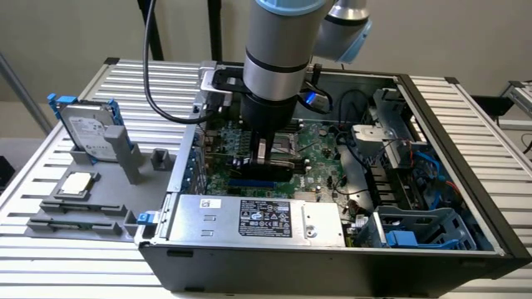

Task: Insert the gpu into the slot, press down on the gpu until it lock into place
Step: 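Insert the gpu into the slot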

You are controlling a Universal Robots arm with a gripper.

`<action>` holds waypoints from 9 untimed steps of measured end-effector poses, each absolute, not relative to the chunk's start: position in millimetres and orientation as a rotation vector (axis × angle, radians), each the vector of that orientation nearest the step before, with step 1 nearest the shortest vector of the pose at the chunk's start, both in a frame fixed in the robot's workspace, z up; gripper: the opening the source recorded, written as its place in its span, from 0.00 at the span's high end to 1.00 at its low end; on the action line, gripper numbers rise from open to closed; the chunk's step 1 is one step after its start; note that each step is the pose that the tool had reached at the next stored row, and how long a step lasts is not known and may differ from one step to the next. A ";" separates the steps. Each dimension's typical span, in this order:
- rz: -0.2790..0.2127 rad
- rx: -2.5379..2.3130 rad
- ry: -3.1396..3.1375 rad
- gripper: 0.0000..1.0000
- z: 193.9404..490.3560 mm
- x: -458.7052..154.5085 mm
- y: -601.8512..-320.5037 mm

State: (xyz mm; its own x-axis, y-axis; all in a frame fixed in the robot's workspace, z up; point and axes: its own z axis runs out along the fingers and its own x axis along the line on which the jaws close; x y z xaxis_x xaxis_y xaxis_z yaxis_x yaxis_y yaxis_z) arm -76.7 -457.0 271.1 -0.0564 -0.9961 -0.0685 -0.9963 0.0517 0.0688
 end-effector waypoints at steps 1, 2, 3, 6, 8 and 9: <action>0.152 -2.156 2.276 0.73 271.1 -76.7 -457.0; 0.152 -2.156 2.276 0.73 271.1 -76.7 -457.0; 0.152 -2.156 2.276 0.73 271.0 -76.7 -457.0; 0.152 -2.156 2.276 0.73 271.0 -76.7 -457.0; 0.152 -2.156 2.276 0.73 270.8 -76.7 -457.0; 0.153 -2.156 2.276 0.73 270.6 -76.7 -457.0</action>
